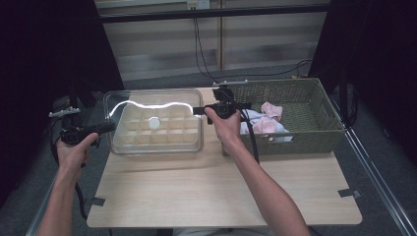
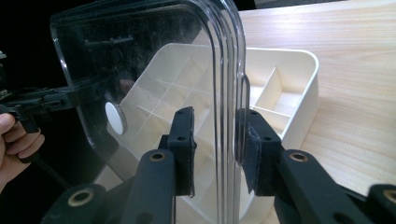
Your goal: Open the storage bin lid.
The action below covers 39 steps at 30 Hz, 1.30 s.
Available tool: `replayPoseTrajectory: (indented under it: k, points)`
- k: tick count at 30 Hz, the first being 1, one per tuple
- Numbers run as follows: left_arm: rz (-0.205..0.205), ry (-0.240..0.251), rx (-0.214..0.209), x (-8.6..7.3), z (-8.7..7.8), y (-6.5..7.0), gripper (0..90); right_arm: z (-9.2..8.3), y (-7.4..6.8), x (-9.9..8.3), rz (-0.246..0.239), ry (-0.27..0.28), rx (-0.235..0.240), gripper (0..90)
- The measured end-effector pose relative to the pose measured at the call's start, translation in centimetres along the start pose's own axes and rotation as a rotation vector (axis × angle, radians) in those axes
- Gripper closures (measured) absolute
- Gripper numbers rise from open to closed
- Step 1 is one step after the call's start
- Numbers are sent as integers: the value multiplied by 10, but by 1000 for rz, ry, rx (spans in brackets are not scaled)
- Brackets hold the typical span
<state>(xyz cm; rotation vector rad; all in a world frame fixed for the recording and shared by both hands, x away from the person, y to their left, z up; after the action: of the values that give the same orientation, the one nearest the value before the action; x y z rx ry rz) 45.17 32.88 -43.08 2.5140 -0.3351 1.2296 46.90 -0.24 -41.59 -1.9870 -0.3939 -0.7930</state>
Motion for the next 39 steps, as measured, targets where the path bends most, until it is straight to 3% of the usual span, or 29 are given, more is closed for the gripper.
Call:
replayPoseTrajectory:
  k: [19,27,39]
  points:
    - [21,22,-2,-13,-19,10,696,-12,-16,-15,-18,-10,30,684]
    - [39,9,4,-19,-26,14,695,-17,-20,-24,-15,-15,41,684]
    - [44,14,-5,-41,-37,14,701,-18,-26,-49,-14,-47,64,689]
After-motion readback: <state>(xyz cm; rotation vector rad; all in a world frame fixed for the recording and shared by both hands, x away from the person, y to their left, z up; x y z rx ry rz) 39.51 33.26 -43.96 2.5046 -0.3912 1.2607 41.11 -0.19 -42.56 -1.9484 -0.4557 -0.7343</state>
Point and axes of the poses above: each handheld gripper's, and its own axes: z roughly forward along the jaws, x roughly out of its top, y roughly to its right, the point moved 9 cm from there along z, roughly forward along the jaws, and after that the axes turned 15 degrees about x, right-handed, at the moved point
